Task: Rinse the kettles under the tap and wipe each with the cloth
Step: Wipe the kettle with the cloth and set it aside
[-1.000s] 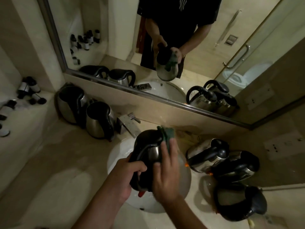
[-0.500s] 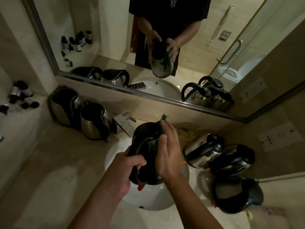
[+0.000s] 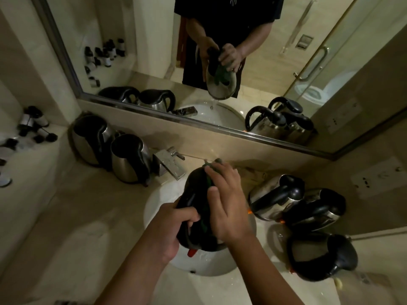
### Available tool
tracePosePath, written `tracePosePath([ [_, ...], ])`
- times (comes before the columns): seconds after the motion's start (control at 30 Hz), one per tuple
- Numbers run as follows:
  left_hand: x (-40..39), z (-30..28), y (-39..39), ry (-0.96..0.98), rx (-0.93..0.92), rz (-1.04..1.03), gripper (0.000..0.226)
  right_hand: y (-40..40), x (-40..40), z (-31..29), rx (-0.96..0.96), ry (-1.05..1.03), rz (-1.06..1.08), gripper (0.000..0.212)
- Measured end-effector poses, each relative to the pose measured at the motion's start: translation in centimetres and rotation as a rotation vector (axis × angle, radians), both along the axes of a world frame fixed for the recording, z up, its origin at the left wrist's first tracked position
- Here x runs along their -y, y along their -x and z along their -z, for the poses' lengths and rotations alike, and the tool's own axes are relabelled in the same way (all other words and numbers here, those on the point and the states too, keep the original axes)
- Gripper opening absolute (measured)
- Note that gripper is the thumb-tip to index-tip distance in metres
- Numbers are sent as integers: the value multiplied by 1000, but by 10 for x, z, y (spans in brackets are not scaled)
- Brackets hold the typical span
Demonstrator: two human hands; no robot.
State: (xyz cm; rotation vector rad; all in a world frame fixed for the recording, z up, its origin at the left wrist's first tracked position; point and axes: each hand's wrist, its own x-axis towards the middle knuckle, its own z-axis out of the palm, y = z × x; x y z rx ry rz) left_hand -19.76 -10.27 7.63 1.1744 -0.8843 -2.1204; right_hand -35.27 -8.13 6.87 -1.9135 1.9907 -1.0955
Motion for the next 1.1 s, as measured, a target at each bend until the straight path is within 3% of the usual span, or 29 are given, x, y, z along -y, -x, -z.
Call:
tracePosePath([
  [0.1,0,7,1,-31,-1,-69,26,-4,-9,10,-261,33,-88,58],
  [0.23,4,7,1,-52,-39,-45,28,-4,-45,66,-457,95,-73,61],
  [0.37,8,5,-1,-35,-93,-53,30,2,-69,102,-447,129,-57,61],
  [0.47,8,5,-2,-38,-115,-89,30,-2,-63,92,-152,135,100,60],
  [0.57,16,6,-8,-16,-95,-80,36,5,-39,58,343,22,303,56],
  [0.63,22,5,-12,3,-122,-78,40,26,-18,39,760,-68,290,51],
  [0.8,27,4,-16,-7,-264,-114,37,63,12,-4,1477,-368,288,44],
  [0.93,30,11,-20,-61,-333,-145,40,68,10,15,1670,-438,381,51],
  [1.0,29,15,-19,-95,-357,-155,41,60,-6,38,1647,-429,393,40],
  [1.03,28,16,-16,-96,-351,-160,38,54,-12,55,1633,-382,443,50],
  [1.07,27,17,-14,-90,-333,-171,36,45,-16,64,1706,-398,402,55],
  [1.1,26,18,-12,-80,-319,-183,34,32,-15,67,1754,-387,331,44],
])
